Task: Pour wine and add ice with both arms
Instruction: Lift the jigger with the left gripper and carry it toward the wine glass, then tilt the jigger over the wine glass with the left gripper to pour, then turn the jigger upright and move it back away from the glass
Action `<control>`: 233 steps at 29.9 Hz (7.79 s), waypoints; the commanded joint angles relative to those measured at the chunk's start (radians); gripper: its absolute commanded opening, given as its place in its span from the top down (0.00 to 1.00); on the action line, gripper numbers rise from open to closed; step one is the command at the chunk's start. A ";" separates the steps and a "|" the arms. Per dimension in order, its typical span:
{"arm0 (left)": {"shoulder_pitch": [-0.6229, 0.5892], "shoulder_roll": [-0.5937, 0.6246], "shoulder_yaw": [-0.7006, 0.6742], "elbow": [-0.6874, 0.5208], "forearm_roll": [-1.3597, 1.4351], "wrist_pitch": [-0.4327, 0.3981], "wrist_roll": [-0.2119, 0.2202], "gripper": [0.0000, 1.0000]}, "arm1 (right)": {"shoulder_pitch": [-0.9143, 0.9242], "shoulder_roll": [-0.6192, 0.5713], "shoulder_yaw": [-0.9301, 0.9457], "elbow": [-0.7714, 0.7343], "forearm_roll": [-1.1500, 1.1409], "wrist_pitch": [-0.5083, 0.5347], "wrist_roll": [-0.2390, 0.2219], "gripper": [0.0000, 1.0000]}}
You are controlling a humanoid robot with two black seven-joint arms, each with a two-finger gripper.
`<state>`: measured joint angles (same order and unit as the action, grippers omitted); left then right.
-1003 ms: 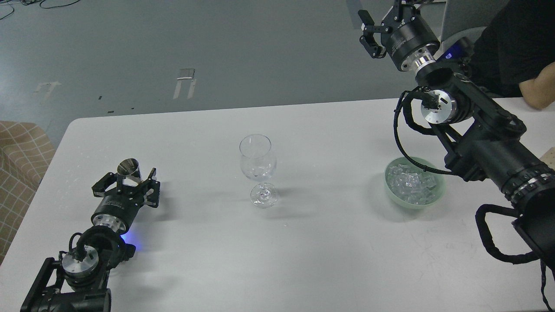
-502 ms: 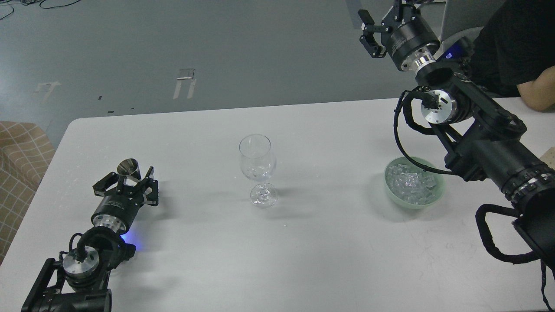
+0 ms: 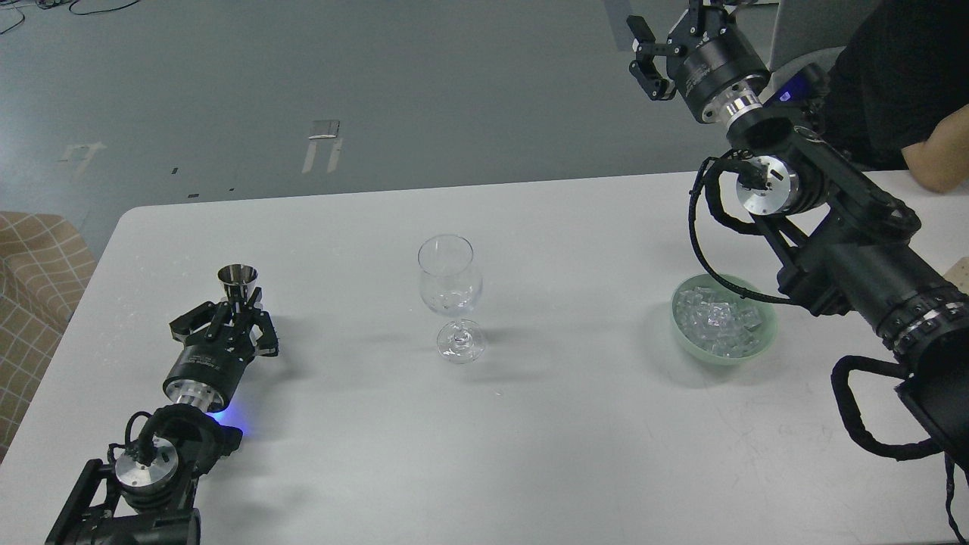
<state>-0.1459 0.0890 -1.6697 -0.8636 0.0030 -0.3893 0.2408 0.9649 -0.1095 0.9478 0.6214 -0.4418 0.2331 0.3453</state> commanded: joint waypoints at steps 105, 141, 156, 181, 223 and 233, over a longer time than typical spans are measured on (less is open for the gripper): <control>0.065 0.051 0.360 -0.753 0.215 0.434 0.054 1.00 | 0.029 0.017 0.000 0.000 0.002 -0.018 -0.002 0.00; 0.014 0.052 0.383 -0.756 0.391 0.440 0.100 1.00 | 0.040 0.017 0.002 0.001 0.003 -0.018 -0.002 0.00; -0.006 0.057 0.384 -0.750 0.445 0.434 0.106 1.00 | 0.040 0.017 0.003 0.001 0.005 -0.020 -0.002 0.00; -0.011 0.046 0.384 -0.755 0.531 0.423 0.103 1.00 | 0.044 0.016 0.006 0.001 0.005 -0.018 -0.002 0.00; -0.030 0.058 0.413 -0.758 0.772 0.359 0.080 1.00 | 0.048 0.019 0.011 0.005 0.005 -0.021 -0.002 0.00; -0.041 0.084 0.415 -0.759 0.833 0.333 0.080 1.00 | 0.049 0.019 0.011 0.005 0.005 -0.024 -0.002 0.00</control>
<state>-0.1863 0.1643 -1.2560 -1.6216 0.8193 -0.0442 0.3205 1.0138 -0.0905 0.9587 0.6259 -0.4372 0.2075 0.3436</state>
